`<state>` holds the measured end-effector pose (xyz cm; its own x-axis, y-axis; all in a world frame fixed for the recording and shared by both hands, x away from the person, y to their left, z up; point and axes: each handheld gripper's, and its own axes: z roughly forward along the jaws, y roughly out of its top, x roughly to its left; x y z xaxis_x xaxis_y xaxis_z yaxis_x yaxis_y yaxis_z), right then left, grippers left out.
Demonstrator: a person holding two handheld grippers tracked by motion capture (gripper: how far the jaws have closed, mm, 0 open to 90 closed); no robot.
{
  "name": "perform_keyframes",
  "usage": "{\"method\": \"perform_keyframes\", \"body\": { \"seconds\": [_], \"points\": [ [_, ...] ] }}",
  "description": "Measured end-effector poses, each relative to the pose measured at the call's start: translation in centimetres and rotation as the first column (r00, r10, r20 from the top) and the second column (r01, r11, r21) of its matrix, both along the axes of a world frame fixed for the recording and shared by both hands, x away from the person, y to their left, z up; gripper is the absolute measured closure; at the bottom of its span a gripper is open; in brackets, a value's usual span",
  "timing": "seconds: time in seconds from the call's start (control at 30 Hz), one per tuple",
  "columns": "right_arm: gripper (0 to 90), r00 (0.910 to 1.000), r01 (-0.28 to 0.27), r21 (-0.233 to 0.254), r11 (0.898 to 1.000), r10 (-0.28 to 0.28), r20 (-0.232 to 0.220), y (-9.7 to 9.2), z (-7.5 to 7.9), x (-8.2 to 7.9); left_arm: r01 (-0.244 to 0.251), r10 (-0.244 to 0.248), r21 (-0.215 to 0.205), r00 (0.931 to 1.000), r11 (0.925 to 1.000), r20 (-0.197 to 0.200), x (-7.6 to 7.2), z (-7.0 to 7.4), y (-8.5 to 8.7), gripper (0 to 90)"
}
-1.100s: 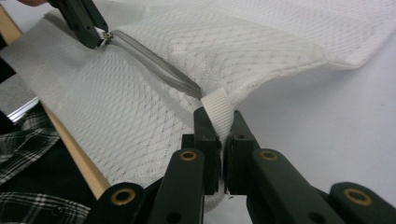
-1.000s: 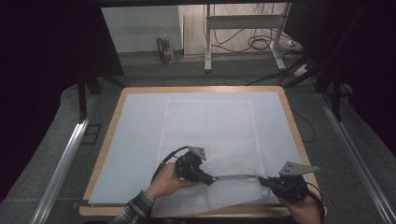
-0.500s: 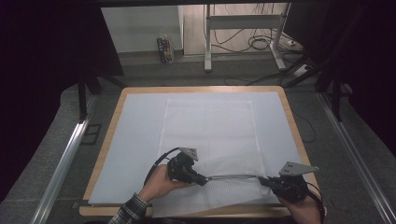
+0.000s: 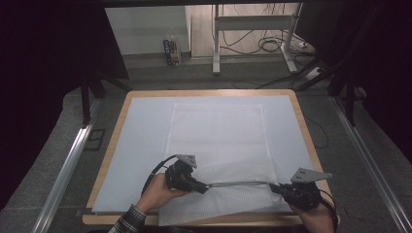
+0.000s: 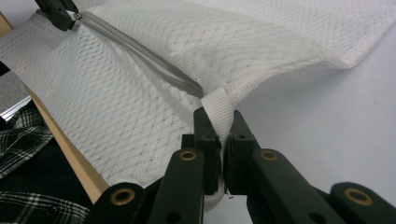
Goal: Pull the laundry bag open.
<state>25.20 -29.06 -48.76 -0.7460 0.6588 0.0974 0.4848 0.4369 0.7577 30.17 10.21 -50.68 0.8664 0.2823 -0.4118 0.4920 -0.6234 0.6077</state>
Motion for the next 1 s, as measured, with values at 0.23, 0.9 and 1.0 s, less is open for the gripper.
{"method": "perform_keyframes", "body": {
  "seconds": [0.23,0.9,1.0],
  "points": [
    [85.3,1.0,0.0,0.0,1.0,0.0,0.0,0.0,0.0,0.0,-0.017,0.017,-0.003,0.9999,0.9999,-0.002,-0.3,0.1,1.0,87.3],
    [85.2,1.0,-0.001,-0.004,1.0,0.001,0.002,0.0,-0.1,0.0,-0.069,0.069,-0.006,0.9976,0.9976,-0.004,-1.6,-0.1,4.3,87.2],
    [85.2,1.0,-0.003,-0.004,1.0,0.003,0.001,0.0,-0.1,0.0,-0.083,0.083,-0.007,0.9966,0.9966,0.001,-1.8,-0.1,5.0,87.2]
  ]
}}
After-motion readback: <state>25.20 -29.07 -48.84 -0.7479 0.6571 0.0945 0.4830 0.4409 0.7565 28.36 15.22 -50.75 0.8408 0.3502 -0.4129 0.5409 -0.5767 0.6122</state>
